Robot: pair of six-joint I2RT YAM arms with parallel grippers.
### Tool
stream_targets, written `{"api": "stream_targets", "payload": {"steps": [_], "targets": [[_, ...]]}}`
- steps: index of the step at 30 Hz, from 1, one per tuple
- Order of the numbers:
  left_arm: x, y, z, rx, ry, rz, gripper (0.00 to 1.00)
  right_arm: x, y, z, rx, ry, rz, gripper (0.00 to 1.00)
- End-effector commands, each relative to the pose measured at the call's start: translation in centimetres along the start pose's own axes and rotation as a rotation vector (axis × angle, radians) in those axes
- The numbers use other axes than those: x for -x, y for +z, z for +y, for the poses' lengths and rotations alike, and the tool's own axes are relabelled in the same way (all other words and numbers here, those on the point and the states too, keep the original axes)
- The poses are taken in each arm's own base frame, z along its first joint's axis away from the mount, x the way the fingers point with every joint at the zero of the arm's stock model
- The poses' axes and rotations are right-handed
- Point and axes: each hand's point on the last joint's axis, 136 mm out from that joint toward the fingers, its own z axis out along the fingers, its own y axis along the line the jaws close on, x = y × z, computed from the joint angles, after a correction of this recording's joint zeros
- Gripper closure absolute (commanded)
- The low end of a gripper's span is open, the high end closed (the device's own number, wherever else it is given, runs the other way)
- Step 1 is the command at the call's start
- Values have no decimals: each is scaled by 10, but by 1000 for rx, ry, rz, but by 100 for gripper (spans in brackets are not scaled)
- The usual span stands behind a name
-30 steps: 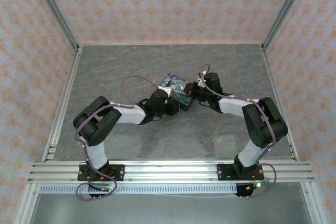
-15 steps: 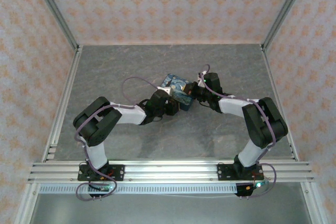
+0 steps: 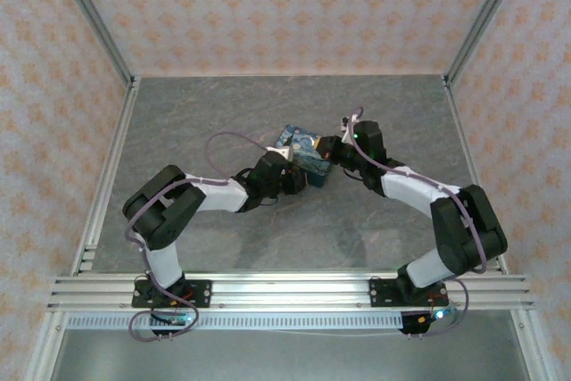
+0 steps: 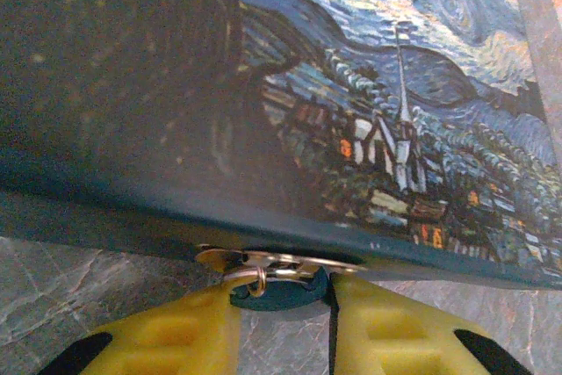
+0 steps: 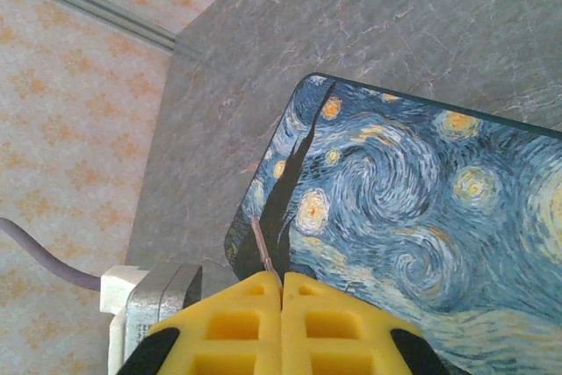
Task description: Unlock the padlock with the key
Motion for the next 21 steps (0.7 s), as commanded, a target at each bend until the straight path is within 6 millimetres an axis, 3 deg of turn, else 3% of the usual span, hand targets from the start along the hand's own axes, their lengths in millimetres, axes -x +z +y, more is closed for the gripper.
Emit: {"api": "stream_targets", "payload": {"steps": [1, 14, 20, 21], "targets": [[18, -14, -20, -65, -13, -62, 69, -11, -1, -8, -32, -23, 27, 100], [23, -23, -38, -113, -105, -10, 67, -47, -49, -16, -18, -235, 17, 100], [25, -21, -40, -110, -125, -3, 67, -61, -56, -28, -37, -301, 18, 100], [25, -21, -40, -107, -127, -3, 67, -59, -60, -22, -22, -317, -3, 100]]}}
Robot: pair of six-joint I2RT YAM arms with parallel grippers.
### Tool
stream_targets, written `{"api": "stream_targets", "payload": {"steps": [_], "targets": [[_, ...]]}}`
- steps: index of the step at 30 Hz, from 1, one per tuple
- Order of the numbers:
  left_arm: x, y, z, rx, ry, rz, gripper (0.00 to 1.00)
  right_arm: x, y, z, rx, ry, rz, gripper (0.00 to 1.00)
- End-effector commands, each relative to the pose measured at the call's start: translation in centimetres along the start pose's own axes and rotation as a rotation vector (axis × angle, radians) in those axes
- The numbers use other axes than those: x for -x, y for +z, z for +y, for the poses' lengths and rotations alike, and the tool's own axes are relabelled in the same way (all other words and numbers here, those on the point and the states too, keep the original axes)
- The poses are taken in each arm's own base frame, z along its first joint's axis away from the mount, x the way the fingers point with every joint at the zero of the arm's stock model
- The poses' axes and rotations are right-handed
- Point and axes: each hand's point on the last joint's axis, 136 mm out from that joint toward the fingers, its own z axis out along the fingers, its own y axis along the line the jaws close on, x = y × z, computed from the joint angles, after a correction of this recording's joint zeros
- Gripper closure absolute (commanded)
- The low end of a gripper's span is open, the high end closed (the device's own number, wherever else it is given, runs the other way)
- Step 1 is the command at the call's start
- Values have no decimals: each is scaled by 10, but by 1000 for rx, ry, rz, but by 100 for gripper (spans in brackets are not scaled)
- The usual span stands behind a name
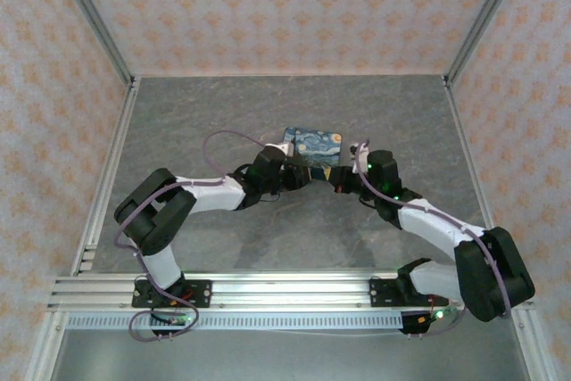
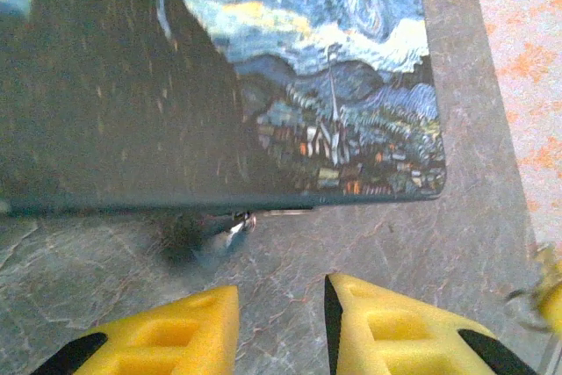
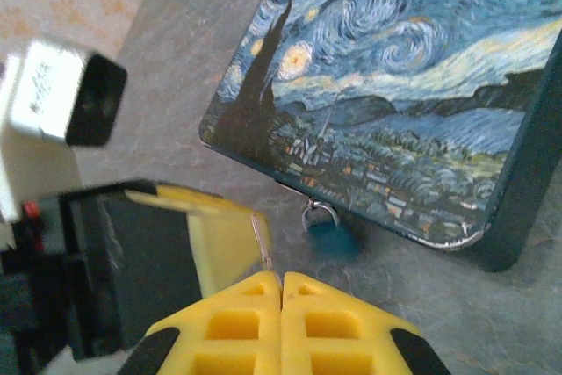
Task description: Unlock the padlock with the key
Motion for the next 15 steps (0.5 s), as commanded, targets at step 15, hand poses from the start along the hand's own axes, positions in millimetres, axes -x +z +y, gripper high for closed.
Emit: {"api": "stream_targets", "payload": {"steps": [15], "targets": [[18, -25, 15, 116, 67, -60, 58, 26, 15, 12, 32, -20, -14, 100]]}}
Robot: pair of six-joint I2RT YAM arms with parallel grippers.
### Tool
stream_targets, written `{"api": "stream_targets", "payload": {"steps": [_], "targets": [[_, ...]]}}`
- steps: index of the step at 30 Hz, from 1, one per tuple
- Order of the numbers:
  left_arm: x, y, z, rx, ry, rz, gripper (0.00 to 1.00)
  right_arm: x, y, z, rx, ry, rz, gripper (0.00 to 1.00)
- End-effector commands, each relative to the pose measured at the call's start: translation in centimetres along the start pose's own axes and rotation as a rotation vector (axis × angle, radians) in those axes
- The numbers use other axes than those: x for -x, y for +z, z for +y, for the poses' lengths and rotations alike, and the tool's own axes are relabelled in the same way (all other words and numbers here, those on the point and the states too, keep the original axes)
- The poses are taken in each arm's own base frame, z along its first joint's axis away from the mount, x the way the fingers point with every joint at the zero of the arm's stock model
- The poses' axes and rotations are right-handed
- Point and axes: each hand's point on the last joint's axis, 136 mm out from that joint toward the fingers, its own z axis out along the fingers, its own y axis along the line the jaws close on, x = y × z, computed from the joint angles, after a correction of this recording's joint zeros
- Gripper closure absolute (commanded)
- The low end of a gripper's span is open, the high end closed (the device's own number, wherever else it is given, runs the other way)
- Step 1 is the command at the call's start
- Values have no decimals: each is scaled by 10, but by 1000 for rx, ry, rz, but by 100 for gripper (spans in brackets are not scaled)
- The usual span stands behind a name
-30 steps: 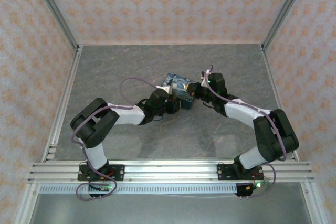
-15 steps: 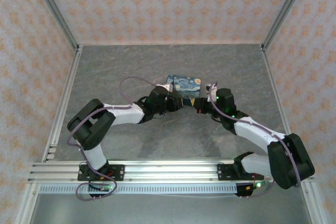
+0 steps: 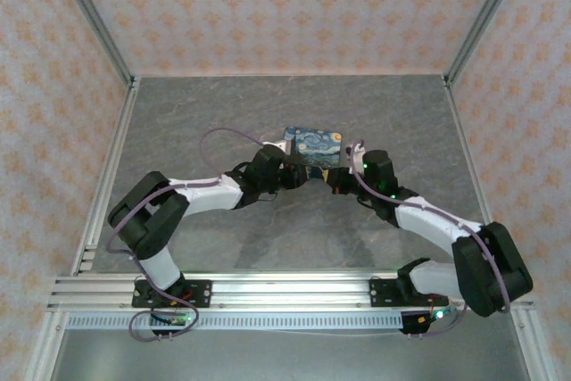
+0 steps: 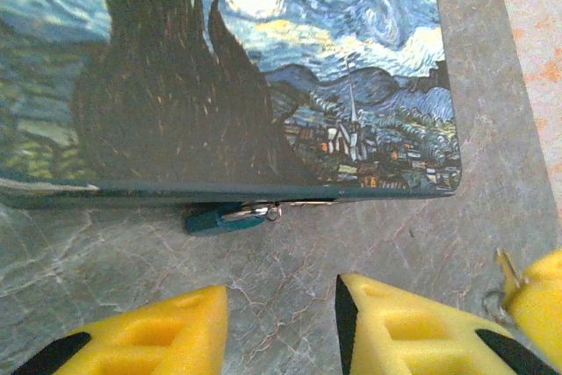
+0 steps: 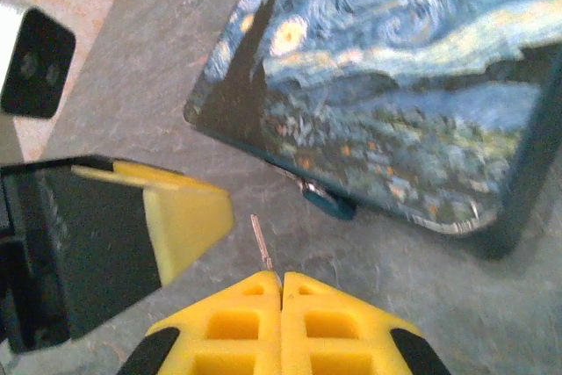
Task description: Unlock the padlock with the key
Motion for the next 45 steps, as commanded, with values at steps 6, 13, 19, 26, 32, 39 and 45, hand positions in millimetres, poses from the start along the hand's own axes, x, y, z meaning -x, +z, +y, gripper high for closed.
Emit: {"api": "stream_targets", "payload": {"steps": [6, 13, 19, 26, 32, 39, 45], "targets": [[13, -19, 13, 79, 156, -40, 44, 49, 27, 3, 98, 98, -37, 100], [5, -14, 20, 102, 271, 5, 38, 35, 46, -33, -16, 195, 40, 100], [6, -21, 27, 125, 273, -22, 38, -5, 49, -30, -74, 184, 157, 100], [12, -49, 29, 147, 284, -65, 35, -32, 43, -10, -47, 227, 187, 100], [7, -73, 31, 150, 309, -69, 31, 23, 32, 22, 11, 146, 105, 100], [27, -84, 30, 180, 307, -139, 21, 74, 47, 21, 122, 183, 29, 100], [77, -71, 32, 156, 222, -162, 11, 92, 64, -7, 107, 202, 3, 100]]}}
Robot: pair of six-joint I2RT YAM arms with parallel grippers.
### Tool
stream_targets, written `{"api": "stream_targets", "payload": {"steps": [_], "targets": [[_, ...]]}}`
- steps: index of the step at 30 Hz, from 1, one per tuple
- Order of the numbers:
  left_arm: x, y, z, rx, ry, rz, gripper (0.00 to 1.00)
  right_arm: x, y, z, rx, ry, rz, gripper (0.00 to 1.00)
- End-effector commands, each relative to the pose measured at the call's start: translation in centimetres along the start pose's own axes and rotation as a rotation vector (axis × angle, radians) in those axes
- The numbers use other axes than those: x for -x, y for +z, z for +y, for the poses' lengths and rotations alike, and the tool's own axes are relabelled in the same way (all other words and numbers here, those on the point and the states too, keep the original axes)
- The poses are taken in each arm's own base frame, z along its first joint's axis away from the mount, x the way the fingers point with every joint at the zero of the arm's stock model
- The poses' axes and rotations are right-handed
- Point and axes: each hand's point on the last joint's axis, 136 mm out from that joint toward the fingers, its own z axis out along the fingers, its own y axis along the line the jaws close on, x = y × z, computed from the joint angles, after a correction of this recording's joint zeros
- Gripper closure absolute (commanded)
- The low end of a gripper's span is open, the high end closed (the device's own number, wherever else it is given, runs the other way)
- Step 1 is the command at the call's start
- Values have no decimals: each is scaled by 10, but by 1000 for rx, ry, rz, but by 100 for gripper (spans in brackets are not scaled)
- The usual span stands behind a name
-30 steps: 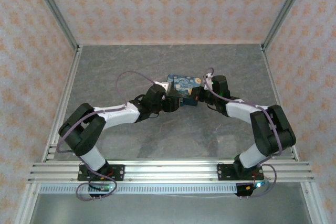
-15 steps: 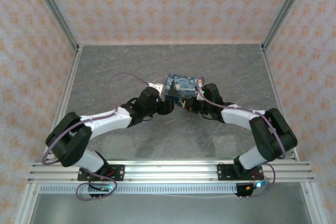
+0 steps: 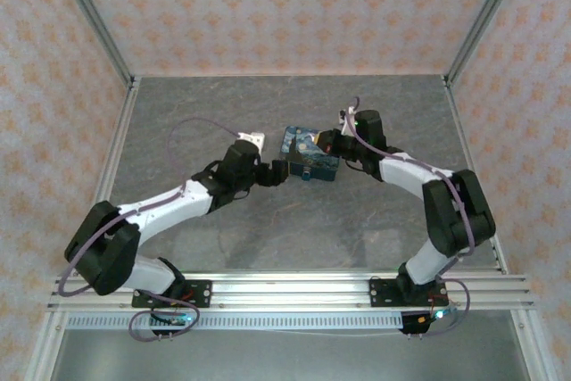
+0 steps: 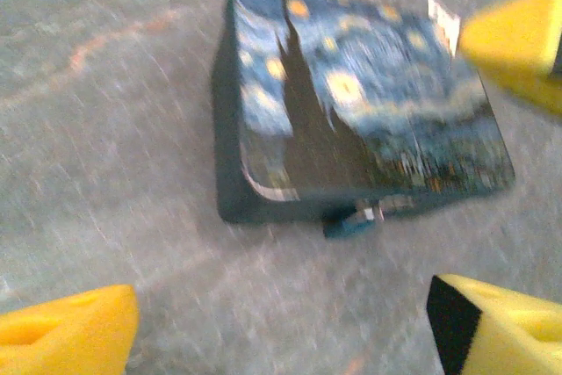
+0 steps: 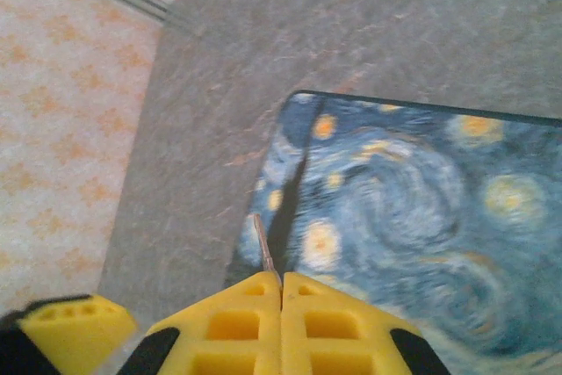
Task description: Unlock the padlock with the key
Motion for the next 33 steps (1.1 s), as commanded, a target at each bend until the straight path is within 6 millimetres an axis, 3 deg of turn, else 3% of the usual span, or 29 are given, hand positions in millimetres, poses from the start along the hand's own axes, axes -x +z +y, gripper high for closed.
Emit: {"api": "stream_targets", "payload": {"steps": [1, 8, 16, 23, 33], "targets": [[31, 15, 5, -22, -43, -12, 10, 18, 5, 0, 44, -7, -27, 100], [45, 66, 1, -76, -53, 44, 8, 18, 13, -21, 36, 27, -13, 100], [15, 103, 12, -49, -65, 141, 15, -9, 17, -43, 0, 75, 38, 100], [-21, 95, 26, 29, -62, 193, 19, -43, 21, -45, -7, 96, 104, 100], [-62, 57, 43, 84, -117, 228, 20, -95, 10, -28, -9, 121, 134, 100]]}}
